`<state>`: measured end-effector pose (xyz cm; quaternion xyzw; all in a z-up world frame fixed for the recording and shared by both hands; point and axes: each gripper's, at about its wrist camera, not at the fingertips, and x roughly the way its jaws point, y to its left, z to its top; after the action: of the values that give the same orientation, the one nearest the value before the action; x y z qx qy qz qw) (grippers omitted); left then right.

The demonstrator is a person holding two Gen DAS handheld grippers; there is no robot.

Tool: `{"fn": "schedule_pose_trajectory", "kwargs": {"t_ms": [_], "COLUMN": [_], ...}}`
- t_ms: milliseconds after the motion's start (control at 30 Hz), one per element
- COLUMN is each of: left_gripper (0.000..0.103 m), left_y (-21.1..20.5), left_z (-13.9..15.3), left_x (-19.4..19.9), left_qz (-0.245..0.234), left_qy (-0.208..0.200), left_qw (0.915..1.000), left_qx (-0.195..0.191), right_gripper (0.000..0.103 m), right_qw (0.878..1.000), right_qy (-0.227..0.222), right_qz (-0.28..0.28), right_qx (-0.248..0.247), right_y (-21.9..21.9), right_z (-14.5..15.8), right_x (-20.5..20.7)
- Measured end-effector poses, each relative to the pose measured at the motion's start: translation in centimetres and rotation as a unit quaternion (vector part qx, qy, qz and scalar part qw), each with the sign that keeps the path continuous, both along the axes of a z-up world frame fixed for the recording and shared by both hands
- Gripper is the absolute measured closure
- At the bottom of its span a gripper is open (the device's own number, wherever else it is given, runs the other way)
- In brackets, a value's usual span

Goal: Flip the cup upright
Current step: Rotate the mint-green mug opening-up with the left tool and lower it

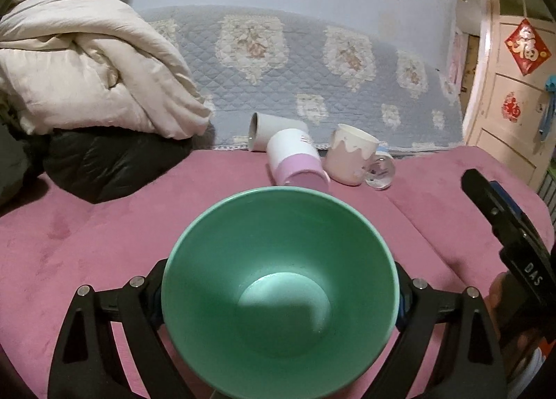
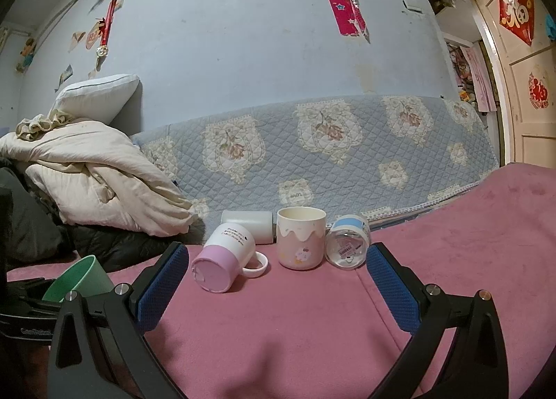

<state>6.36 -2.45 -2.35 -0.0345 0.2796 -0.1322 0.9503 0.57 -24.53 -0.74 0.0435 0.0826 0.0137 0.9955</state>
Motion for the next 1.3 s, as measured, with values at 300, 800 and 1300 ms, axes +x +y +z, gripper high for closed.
{"fn": "schedule_pose_trajectory", "kwargs": {"t_ms": [300,800,1300], "left_gripper": [0.002,0.014,0.005], "left_y": [-1.1,-1.8,-0.8], "left_z": [0.0,1.3,1.0], "left_x": [-0.9,-2.9,-1.3], "left_qz": [-0.022,-0.037,-0.026], "left_qy": [0.004,-0.048,-0.040], "left_qw": [0.9994,0.9976,0.9984], "left_qx": [0.028,0.035,0.029], "right_gripper": [0.000,0.000,0.000], "right_qw": [1.000,1.000,1.000], "right_qy": [0.001,0.003,0.009], "right_qz": [0.001,-0.001,0.002], "right_qx": [0.001,0.006,-0.003], "right_y": [-0.2,-0.5,-0.2], "right_z": [-0.1,-0.5,-0.6], "right_x": [0.1,0.2,0.2]}}
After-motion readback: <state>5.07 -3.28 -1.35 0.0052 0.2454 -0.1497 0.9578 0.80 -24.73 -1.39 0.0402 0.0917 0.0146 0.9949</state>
